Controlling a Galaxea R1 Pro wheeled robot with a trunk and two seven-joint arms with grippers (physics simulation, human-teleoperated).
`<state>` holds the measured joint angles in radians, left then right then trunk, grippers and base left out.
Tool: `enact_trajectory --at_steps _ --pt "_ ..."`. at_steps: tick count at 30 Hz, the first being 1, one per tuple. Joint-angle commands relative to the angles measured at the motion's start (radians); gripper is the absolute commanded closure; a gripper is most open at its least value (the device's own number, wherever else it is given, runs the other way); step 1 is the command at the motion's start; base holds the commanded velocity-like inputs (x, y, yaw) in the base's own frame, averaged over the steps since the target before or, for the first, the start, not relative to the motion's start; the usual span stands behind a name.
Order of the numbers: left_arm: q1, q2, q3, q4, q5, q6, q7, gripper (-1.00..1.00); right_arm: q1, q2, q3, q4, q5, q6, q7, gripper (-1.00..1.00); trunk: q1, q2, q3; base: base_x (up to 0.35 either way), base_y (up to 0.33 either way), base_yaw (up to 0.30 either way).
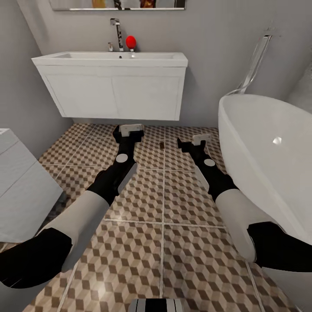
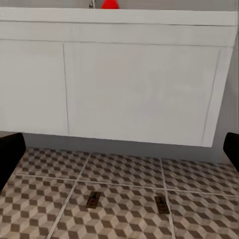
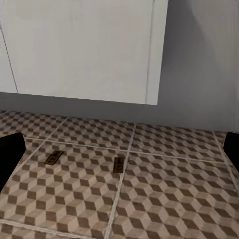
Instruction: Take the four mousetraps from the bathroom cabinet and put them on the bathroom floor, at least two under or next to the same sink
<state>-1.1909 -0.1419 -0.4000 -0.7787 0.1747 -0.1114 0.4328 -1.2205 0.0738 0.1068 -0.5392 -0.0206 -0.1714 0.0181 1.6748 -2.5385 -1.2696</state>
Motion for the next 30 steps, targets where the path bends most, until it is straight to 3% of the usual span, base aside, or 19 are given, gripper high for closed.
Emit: enact_trajectory --at_steps 1,30 --pt "-0.001 0.001 -0.005 0.001 0.011 -0.006 0.006 -1.0 -0.001 0.0 0.001 0.002 -0.002 -0.004 0.002 -1.0 -0.001 0.0 0.003 0.0 0.0 0.0" --pt "-0.001 0.001 -0.013 0.004 0.012 -0.005 0.006 -1.0 -0.001 0.0 0.001 0.002 -0.002 -0.004 0.002 -1.0 -0.014 0.007 0.115 0.0 0.0 0.0"
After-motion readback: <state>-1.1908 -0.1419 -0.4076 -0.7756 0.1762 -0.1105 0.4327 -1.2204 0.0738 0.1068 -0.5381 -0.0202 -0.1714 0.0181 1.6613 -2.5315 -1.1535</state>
